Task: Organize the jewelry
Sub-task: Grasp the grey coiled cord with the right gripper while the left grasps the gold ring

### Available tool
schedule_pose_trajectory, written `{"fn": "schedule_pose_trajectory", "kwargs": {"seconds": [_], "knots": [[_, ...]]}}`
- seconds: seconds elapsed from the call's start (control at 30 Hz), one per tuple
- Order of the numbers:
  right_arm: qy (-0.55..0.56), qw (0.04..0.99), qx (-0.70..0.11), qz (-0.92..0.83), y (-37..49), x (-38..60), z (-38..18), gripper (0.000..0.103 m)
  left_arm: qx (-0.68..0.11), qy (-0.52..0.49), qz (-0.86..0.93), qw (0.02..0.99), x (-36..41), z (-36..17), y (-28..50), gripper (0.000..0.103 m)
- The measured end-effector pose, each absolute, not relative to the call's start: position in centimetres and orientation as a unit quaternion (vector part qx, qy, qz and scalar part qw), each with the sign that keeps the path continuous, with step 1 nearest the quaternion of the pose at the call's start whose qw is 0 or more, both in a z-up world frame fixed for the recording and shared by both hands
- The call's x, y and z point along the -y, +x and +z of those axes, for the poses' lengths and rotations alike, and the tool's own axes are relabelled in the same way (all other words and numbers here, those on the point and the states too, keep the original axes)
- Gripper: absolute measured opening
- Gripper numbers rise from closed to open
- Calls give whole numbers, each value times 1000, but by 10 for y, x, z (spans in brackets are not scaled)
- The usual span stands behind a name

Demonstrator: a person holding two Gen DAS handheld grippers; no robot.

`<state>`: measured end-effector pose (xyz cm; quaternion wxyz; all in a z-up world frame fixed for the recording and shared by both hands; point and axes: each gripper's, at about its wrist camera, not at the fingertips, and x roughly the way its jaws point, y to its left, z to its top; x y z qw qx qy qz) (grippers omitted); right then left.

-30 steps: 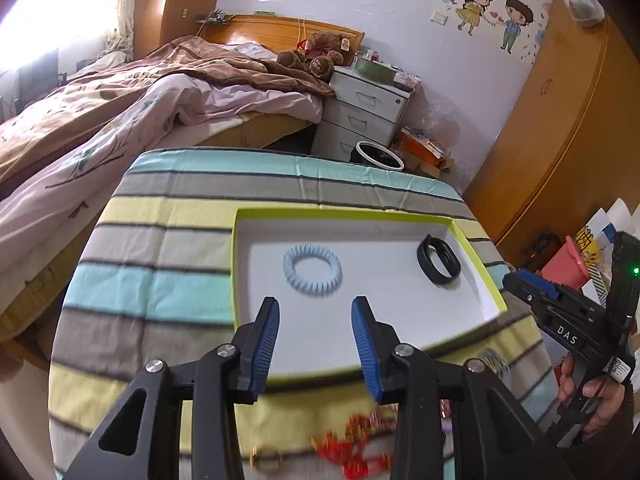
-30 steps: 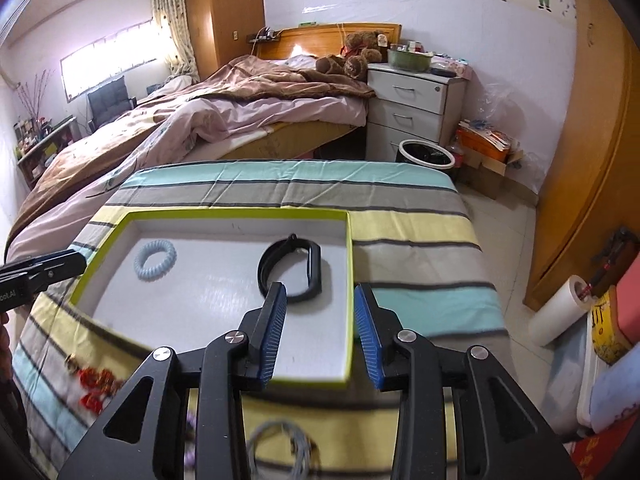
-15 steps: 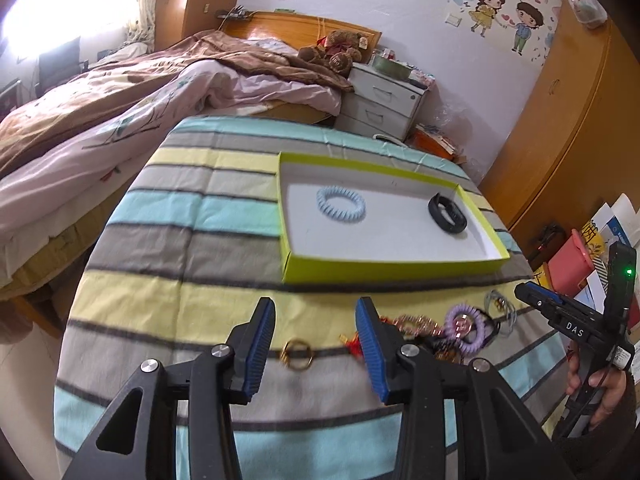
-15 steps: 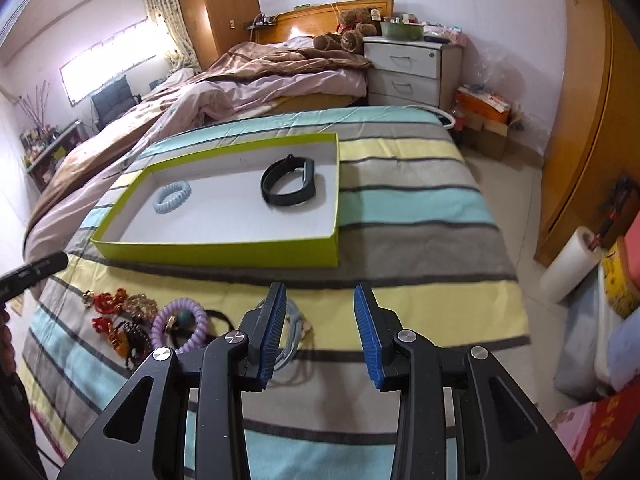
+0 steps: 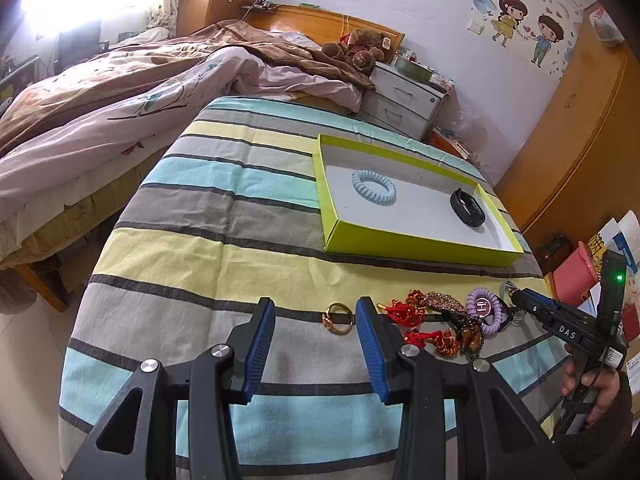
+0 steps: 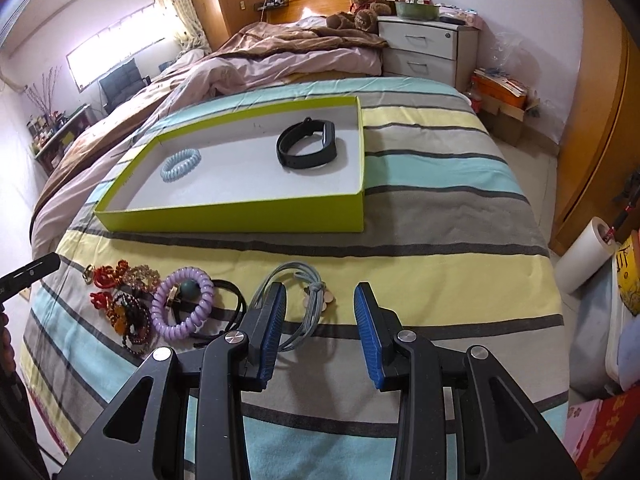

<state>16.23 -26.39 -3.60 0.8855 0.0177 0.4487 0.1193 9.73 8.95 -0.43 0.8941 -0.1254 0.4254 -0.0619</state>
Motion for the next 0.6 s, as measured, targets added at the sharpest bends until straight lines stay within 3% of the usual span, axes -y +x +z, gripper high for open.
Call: {"fn": "schedule_pose_trajectory", "kwargs": {"seconds": [0.2,0.33,0.6], "knots": [[-12,887,-451,100,163,255,-39,36,-429,-131,-55,892,-93,-8,96,42],[-21,888,-450,92,161,255,-39,14,-430,-129,-59,892,-92,-9,96,42],[-13,899,-430,78,153,262,-30,13,-431,-132,-66,890,-93,-12,95,42]]}}
